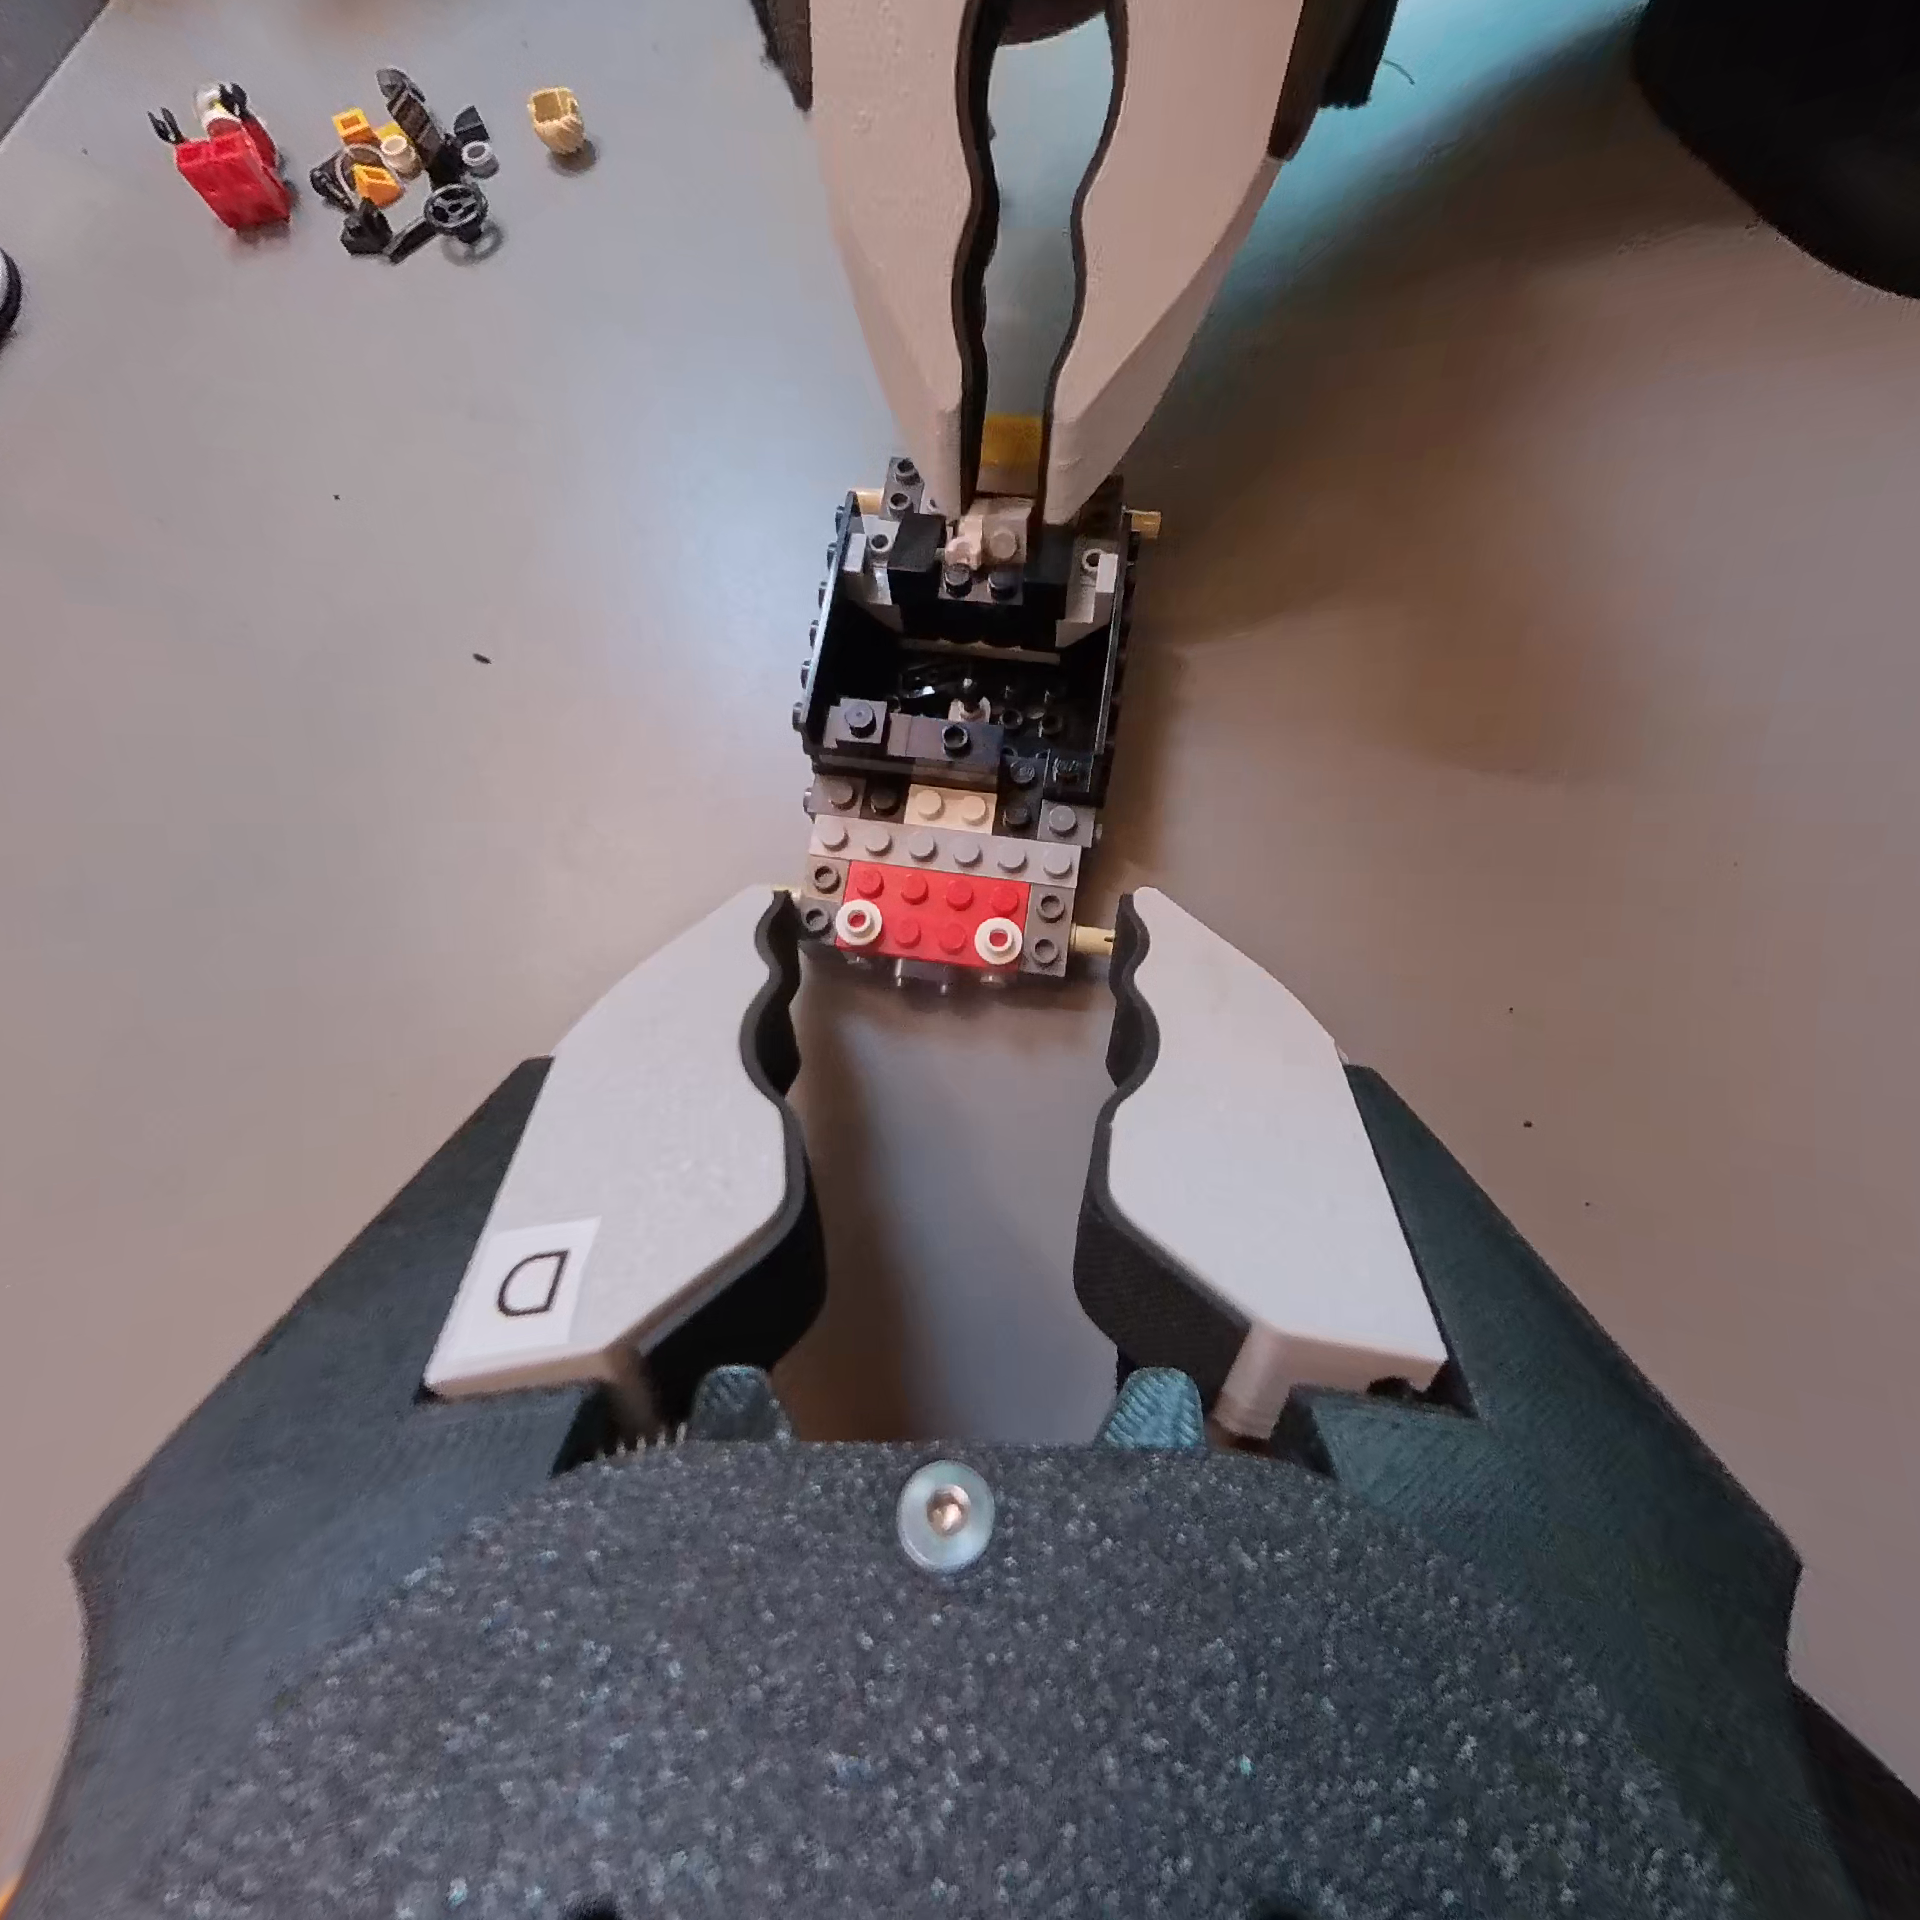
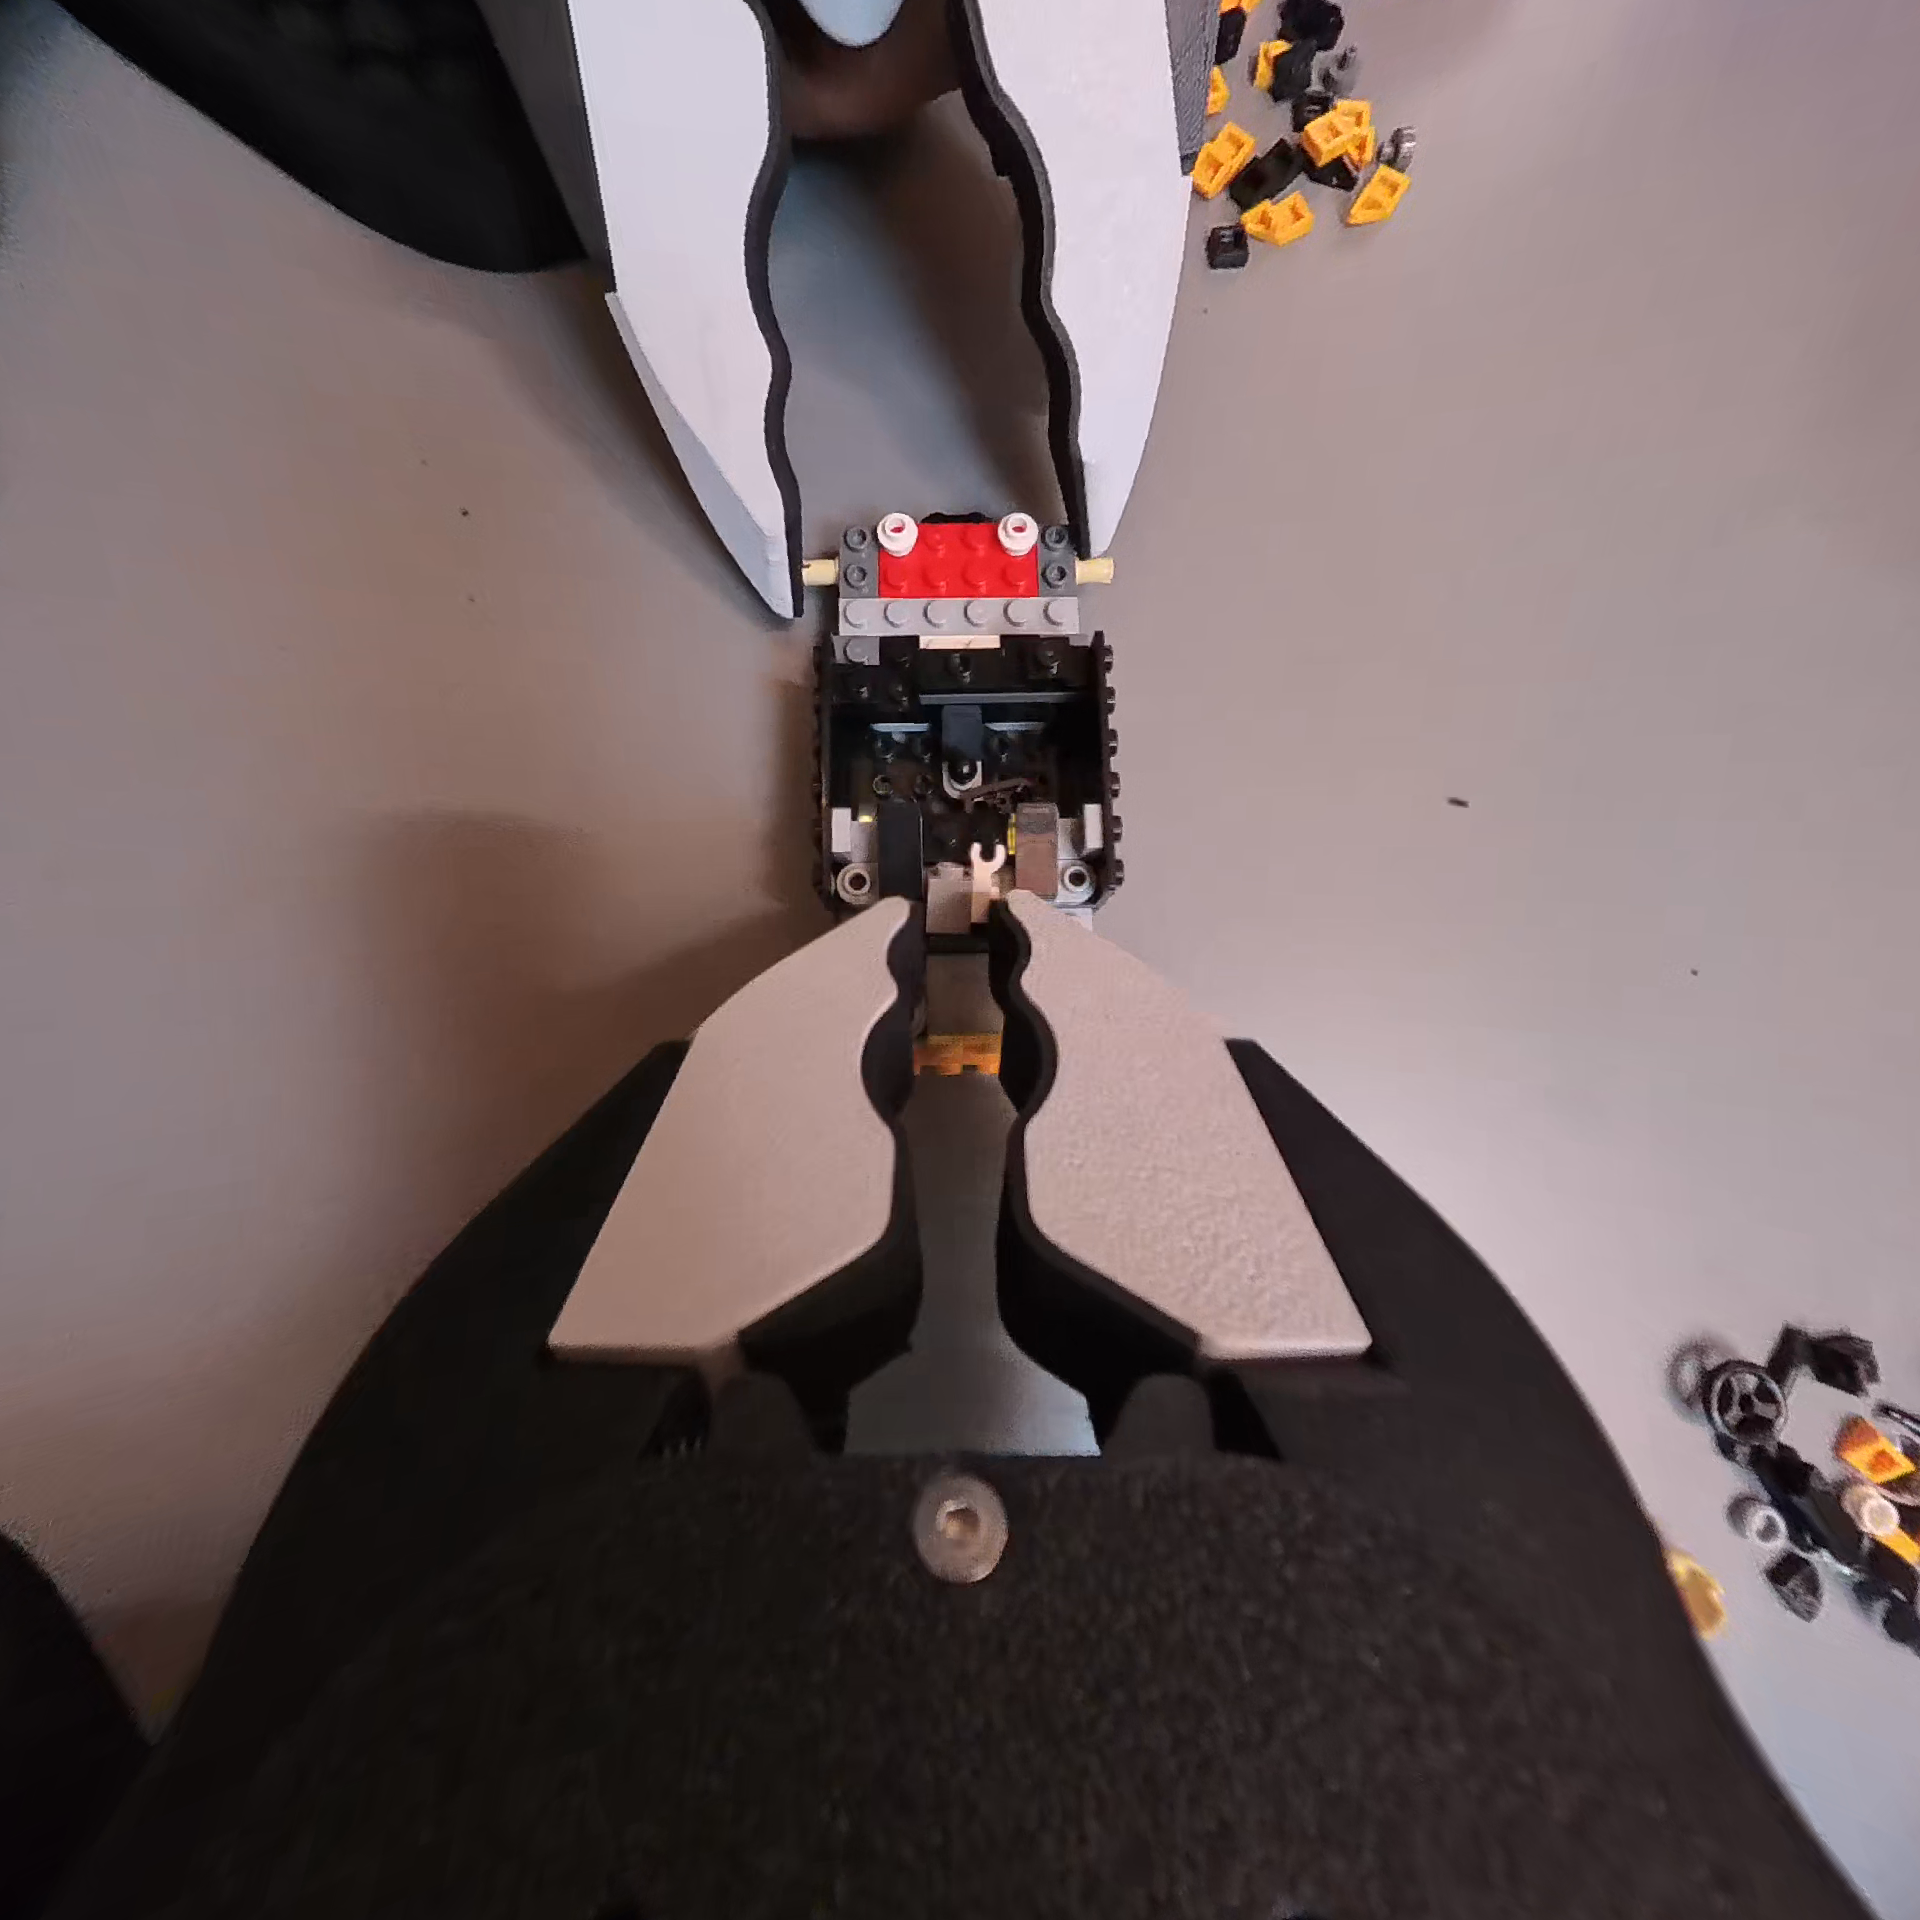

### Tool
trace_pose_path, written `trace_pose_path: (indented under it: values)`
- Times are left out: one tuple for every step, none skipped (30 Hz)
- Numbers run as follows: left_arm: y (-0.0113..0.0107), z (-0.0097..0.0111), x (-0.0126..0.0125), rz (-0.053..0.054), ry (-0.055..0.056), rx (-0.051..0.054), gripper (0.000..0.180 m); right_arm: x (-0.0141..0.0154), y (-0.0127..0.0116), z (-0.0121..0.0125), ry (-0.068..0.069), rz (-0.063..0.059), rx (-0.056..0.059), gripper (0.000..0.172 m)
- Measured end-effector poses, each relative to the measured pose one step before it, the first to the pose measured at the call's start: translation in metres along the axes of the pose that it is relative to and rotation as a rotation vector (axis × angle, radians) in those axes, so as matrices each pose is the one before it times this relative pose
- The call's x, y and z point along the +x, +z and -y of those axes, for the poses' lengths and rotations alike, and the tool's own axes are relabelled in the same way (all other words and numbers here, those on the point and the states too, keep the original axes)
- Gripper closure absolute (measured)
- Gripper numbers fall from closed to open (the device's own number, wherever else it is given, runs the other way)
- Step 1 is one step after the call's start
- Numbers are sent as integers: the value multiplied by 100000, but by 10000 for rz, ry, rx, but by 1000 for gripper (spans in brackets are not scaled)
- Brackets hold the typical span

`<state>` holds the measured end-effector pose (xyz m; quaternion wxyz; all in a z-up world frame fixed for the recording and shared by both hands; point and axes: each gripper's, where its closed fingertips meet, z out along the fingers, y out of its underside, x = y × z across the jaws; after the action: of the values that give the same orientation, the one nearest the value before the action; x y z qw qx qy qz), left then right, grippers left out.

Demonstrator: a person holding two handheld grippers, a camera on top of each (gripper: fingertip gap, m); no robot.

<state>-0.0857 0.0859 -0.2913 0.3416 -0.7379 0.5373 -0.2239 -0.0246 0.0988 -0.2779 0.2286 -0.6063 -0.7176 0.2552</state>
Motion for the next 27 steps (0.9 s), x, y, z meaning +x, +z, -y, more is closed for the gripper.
trace_pose_path:
  values:
    - [-10,-19,-8,-4,-25,8,123,29,13,18,-80,-70,-40,161]
    - [-6,-2,6,-13,-6,7,123,-13,-9,5,-83,-65,-19,161]
    - [-6,-1,14,-12,23,-15,123,-8,-83,10,-88,-61,14,161]
    - [-4,-7,4,1,-9,-5,124,16,-210,118,-25,-34,117,162]
    - [2,-7,-1,0,-19,9,124,43,-381,138,40,-7,138,162]
    - [-13,-5,5,4,4,9,123,222,-615,52,81,-83,107,161]
    - [-19,-14,6,6,12,3,124,493,-896,-104,123,-232,58,161]
    - [-16,-14,-5,5,2,0,123,642,-1104,-311,191,-300,-4,161]
    - [-12,-7,3,2,-4,6,123,552,-1112,-626,257,-209,-115,161]
    - [0,3,-5,-3,-4,6,124,491,-940,-1027,265,-173,-299,161]
    - [10,10,2,-7,1,1,123,759,-650,-1306,201,-410,-402,161]
    - [7,10,-3,-4,-1,6,124,772,-295,-1466,168,-442,-485,161]
    - [28,19,-10,-1,-7,13,123,500,17,-1406,192,-274,-474,161]
    - [18,13,4,3,-11,16,124,356,199,-1052,196,-208,-315,161]
    - [13,10,0,5,-14,18,123,48,255,-723,181,-24,-208,156]
    - [4,0,-2,5,-15,16,124,-48,209,-470,120,42,-147,152]
    - [-7,3,4,6,-13,14,124,162,76,-250,35,-88,-62,152]
    - [5,-1,-2,10,-7,11,124,255,-72,-136,19,-110,-41,151]
    - [-5,3,-2,11,5,10,124,288,-205,44,51,-112,45,149]
    - [-3,4,1,3,3,9,124,296,-325,258,41,-138,164,149]
    - [2,7,-8,-3,-1,9,124,218,-363,533,0,-145,302,149]
    - [17,11,1,0,-1,14,124,59,-362,940,-27,-114,483,149]
    - [25,20,-10,7,6,16,124,-297,-258,1341,-31,44,649,149]
    - [26,37,0,6,12,20,124,-676,-59,1619,1,241,733,153]
    - [42,37,-3,1,16,20,124,-963,249,1649,13,393,685,155]
    - [37,28,5,-5,16,13,124,-993,597,1355,-14,402,490,155]
    - [20,33,7,-10,9,4,124,-878,854,896,-49,345,232,155]
